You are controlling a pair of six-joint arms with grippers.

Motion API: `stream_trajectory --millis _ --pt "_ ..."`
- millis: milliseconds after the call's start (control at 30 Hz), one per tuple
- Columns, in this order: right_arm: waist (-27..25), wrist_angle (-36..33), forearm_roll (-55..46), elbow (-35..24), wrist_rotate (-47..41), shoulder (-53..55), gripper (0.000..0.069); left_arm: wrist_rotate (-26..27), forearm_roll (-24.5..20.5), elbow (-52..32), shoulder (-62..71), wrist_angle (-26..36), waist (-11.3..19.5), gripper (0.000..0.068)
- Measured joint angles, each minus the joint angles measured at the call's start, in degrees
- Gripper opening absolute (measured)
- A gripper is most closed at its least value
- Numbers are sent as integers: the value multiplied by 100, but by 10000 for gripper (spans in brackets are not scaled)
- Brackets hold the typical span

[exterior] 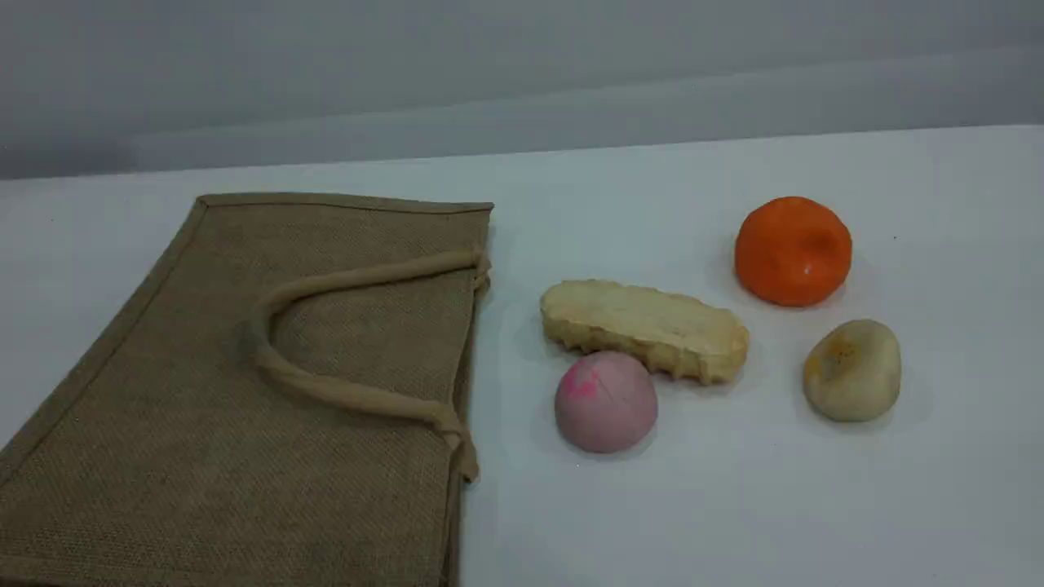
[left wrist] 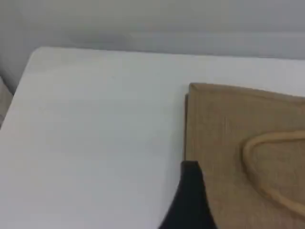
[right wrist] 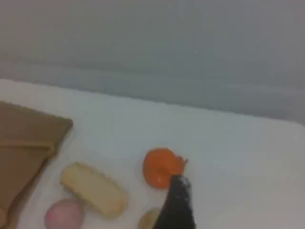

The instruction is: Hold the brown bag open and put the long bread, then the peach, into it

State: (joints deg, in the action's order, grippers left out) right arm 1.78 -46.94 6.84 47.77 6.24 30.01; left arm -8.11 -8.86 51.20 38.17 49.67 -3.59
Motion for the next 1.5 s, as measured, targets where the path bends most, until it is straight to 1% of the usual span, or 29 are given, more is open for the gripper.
stream_trajectory --millis 100,200,367,467,533,633,767,833,900,1000,1067,1133,1267,1367,1500 --pt "0 66 -11 128 -20 486 553 6 0 322 513 -26 0 519" --pt "-7 267 -11 129 -20 905 553 6 0 549 1051 -65 0 519" --pt "-7 520 -12 129 -84 1471 553 -24 0 630 1922 -65 0 519" --pt "-7 494 -37 162 -172 1768 553 -170 0 645 2449 -65 0 519" --pt "-7 481 -37 242 -172 1964 553 -177 0 709 2801 -65 0 519" --pt "-7 420 -37 420 -172 2274 553 -301 0 866 3267 -71 0 519" --pt "-7 283 24 715 -172 2658 553 -339 18 1065 3846 -82 0 519" --pt "-7 290 53 807 -172 2811 553 -493 39 1153 4100 -82 0 519" --pt "-7 310 68 812 -172 2917 553 -597 147 1226 4364 -82 0 519" --pt "-7 337 72 812 -172 3053 553 -597 221 1314 4711 -131 0 519" --pt "-7 350 80 812 -172 3153 553 -597 355 1313 4912 -230 0 519" --pt "-7 361 118 812 -172 3254 553 -597 452 1313 5122 -420 -67 519" --pt "-7 361 129 812 -172 3415 553 -592 460 1333 5515 -726 -248 519" --pt "-7 356 129 812 -167 3432 553 -597 523 1424 5838 -792 -247 519" --pt "-7 374 123 812 -156 3427 553 -597 811 1424 6276 -893 -261 519"
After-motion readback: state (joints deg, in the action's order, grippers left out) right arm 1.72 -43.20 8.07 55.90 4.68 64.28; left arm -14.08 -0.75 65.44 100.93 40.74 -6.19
